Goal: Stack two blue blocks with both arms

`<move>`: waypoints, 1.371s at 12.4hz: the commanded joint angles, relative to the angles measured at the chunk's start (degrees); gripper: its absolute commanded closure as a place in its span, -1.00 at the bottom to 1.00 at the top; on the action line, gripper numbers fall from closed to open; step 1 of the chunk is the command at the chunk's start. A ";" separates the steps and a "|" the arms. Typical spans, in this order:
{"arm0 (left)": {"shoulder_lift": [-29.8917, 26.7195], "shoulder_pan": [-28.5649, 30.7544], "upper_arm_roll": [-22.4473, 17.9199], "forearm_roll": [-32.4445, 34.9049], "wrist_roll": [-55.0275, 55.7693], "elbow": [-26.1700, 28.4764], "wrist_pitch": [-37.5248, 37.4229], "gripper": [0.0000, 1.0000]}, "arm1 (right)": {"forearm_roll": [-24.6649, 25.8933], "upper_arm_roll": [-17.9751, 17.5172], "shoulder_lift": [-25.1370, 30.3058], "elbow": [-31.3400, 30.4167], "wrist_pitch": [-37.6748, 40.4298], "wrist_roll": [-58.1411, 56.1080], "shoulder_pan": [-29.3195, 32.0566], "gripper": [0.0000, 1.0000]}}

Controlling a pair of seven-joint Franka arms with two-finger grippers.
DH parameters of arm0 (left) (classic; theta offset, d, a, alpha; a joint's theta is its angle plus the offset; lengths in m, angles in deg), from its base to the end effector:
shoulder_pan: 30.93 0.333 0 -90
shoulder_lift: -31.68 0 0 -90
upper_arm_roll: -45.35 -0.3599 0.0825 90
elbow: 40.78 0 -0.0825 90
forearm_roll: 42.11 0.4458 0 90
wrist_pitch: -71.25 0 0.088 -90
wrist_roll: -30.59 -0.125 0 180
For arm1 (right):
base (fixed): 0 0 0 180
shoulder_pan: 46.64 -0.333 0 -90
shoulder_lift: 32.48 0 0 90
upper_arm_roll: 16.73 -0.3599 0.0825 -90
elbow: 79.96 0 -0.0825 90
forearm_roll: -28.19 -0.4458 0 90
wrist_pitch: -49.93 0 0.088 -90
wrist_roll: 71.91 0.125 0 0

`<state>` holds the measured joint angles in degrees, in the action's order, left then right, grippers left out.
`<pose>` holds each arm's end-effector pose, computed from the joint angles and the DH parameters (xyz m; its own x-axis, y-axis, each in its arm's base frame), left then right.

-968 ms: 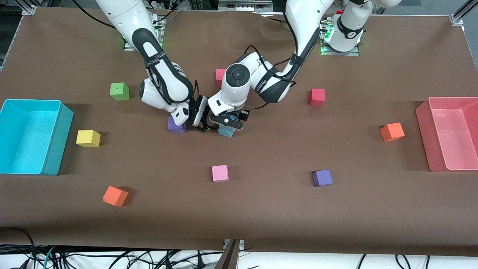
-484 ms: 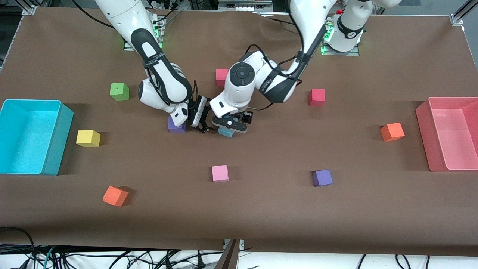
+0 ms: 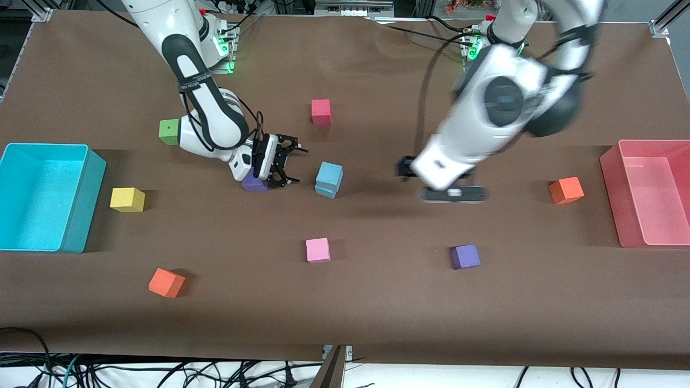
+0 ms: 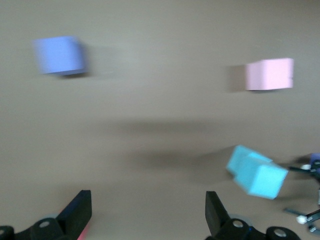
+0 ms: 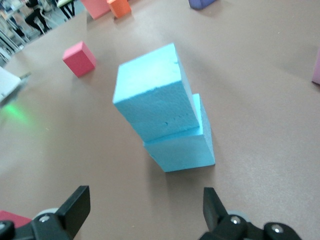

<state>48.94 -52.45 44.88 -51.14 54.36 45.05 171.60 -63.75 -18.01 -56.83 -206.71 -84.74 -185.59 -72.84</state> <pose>0.6663 -0.2752 0.5038 0.9917 0.0724 -0.1063 0.0849 -0.9894 0.1176 0.5061 0.2943 0.1455 0.4839 0.5261 0.6994 0.8751 -0.2829 -0.3927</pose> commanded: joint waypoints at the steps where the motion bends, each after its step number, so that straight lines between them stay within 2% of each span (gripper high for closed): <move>1: -9.33 9.53 2.15 -0.03 -5.91 5.48 -6.81 -1.00 | 6.38 0.04 6.31 -3.59 2.30 10.19 0.61 -1.00; 2: -11.44 12.52 2.15 0.24 -7.15 6.71 -7.71 -1.00 | 12.17 0.13 8.24 -3.85 3.87 14.76 2.27 -0.99; 3: -13.82 15.07 2.15 2.94 -9.77 8.37 -7.98 -1.00 | 20.50 0.74 10.44 -3.85 7.63 21.25 4.72 -1.00; 5: -16.46 17.64 2.06 7.96 -14.01 9.87 -8.33 -1.00 | 39.82 3.55 14.22 -1.50 15.89 33.47 7.81 -0.99; 6: -17.26 18.26 1.88 9.11 -14.19 10.23 -8.33 -1.00 | 45.40 4.78 15.72 -0.78 18.89 36.57 8.43 -1.00; 8: -18.93 19.05 1.88 10.35 -14.28 11.45 -8.42 -1.00 | 51.14 7.41 18.80 0.27 24.95 40.97 9.84 -0.99; 10: -19.64 19.49 1.88 10.35 -14.20 12.25 -8.33 -1.00 | 64.10 8.74 20.38 5.87 30.67 49.65 10.28 -1.00; 12: -20.08 19.58 1.97 10.35 -14.20 12.34 -8.16 -1.00 | 75.02 9.09 22.66 11.50 35.08 62.38 10.81 -1.00; 14: -20.60 19.58 1.97 10.35 -14.11 12.34 -8.16 -1.00 | 82.51 9.71 22.76 18.18 36.66 71.27 11.08 -0.99; 15: -20.61 19.58 1.97 10.35 -14.11 12.34 -8.16 -1.00 | 87.85 9.62 22.76 21.17 37.11 78.11 11.16 -1.00; 16: -20.69 19.58 1.97 10.35 -14.11 12.34 -8.16 -1.00 | 91.73 9.36 22.50 22.67 37.89 85.92 11.16 -1.00; 17: -20.87 19.58 1.97 10.35 -14.19 12.34 -8.24 -1.00 | 92.21 9.53 22.15 24.17 38.16 89.13 11.34 -0.99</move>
<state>29.91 -33.88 45.83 -42.20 41.22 55.64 162.87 25.51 -7.96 -33.59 -185.81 -48.40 -103.82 -62.19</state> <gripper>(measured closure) 0.000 0.000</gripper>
